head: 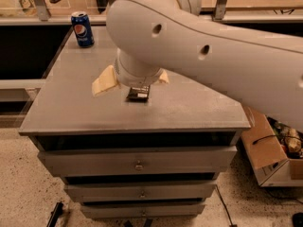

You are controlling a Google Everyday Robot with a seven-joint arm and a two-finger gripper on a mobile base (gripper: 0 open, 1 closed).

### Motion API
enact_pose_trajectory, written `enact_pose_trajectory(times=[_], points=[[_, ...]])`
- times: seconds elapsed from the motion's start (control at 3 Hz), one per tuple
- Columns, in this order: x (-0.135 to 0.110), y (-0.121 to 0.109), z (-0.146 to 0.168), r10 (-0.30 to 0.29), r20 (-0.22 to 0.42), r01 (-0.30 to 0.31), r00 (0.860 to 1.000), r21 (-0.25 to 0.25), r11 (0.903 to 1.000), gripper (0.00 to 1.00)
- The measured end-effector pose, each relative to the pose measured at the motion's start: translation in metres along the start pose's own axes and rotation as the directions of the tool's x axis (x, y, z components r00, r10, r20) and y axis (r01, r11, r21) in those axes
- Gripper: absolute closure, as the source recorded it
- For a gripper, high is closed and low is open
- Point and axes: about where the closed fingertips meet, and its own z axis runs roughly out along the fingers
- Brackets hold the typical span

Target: Move rxbar chocolate near pepsi can

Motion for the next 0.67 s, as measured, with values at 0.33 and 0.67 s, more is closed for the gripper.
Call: enact_pose_trajectory(times=[0.33, 0.67], points=[[-0.0017, -0.0001, 0.0051, 0.013, -0.005, -0.013, 1.0, 0.029, 0.9995, 0.0], [-0.003, 0.0003, 0.0083, 0.003, -0.008, -0.003, 1.0, 0.046, 0.999, 0.0]])
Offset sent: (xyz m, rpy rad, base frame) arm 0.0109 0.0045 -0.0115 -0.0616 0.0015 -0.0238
